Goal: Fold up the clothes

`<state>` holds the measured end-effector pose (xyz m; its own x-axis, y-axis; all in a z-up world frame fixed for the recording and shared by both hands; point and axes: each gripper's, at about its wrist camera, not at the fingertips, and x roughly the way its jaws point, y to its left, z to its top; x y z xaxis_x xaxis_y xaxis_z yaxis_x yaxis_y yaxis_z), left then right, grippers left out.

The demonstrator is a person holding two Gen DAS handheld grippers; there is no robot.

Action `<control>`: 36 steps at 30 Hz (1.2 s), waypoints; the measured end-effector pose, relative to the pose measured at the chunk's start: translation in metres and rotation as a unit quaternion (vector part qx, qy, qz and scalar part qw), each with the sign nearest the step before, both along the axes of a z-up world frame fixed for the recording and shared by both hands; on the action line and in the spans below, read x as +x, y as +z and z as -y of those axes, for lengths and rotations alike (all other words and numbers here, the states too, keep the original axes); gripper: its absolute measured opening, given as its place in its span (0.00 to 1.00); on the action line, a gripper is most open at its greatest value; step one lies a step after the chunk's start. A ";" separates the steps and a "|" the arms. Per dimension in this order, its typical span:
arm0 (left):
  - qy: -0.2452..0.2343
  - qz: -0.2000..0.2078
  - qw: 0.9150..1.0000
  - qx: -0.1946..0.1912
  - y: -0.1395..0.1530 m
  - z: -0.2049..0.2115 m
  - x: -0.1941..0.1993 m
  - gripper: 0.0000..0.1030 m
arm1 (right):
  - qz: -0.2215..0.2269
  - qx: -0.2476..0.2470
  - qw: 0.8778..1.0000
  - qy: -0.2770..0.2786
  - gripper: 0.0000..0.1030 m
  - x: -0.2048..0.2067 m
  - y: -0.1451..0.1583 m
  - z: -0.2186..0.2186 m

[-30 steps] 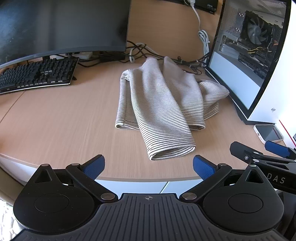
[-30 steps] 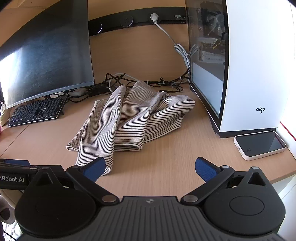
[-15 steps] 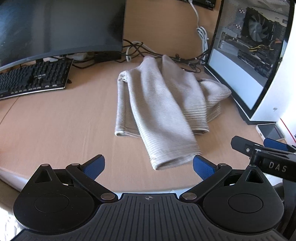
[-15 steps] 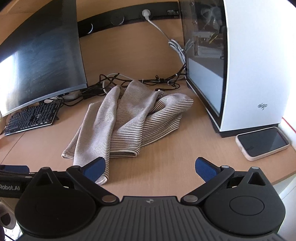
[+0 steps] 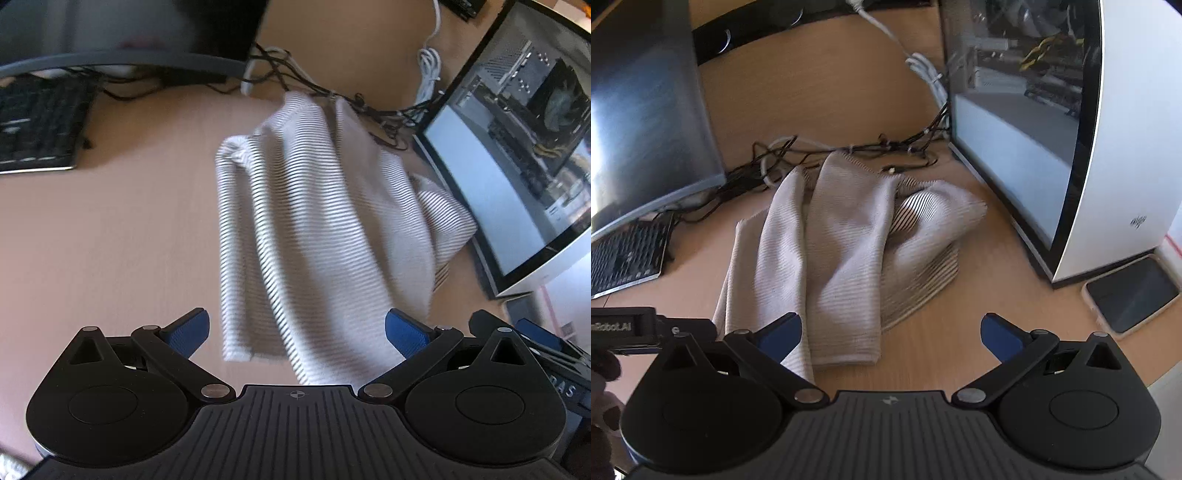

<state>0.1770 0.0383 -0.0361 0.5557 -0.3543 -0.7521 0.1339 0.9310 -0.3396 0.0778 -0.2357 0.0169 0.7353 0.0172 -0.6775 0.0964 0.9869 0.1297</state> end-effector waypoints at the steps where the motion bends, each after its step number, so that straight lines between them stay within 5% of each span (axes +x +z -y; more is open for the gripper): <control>1: -0.005 -0.003 1.000 -0.009 -0.002 0.000 0.009 1.00 | -0.001 -0.005 1.000 -0.003 1.00 0.003 0.002 0.001; 7: -0.035 -0.014 0.998 -0.057 -0.013 0.006 0.061 1.00 | -0.015 -0.003 1.000 0.011 1.00 0.034 0.002 0.013; 15: -0.026 -0.005 1.000 -0.001 -0.038 0.031 0.075 1.00 | -0.012 0.031 0.997 0.072 1.00 0.120 -0.015 0.022; 23: -0.049 -0.023 0.999 0.008 -0.037 0.011 0.061 1.00 | -0.086 0.111 0.985 0.096 1.00 0.186 -0.062 0.018; 28: -0.037 -0.067 0.997 -0.032 -0.035 -0.032 0.044 1.00 | -0.121 0.137 0.970 0.160 1.00 0.149 -0.059 0.013; 33: -0.042 -0.113 0.990 -0.075 -0.035 -0.076 0.029 1.00 | -0.168 0.183 0.941 0.229 1.00 0.106 -0.055 0.009; 36: -0.044 -0.142 0.984 -0.098 -0.036 -0.087 0.027 1.00 | -0.162 0.197 0.941 0.223 1.00 0.096 -0.053 0.010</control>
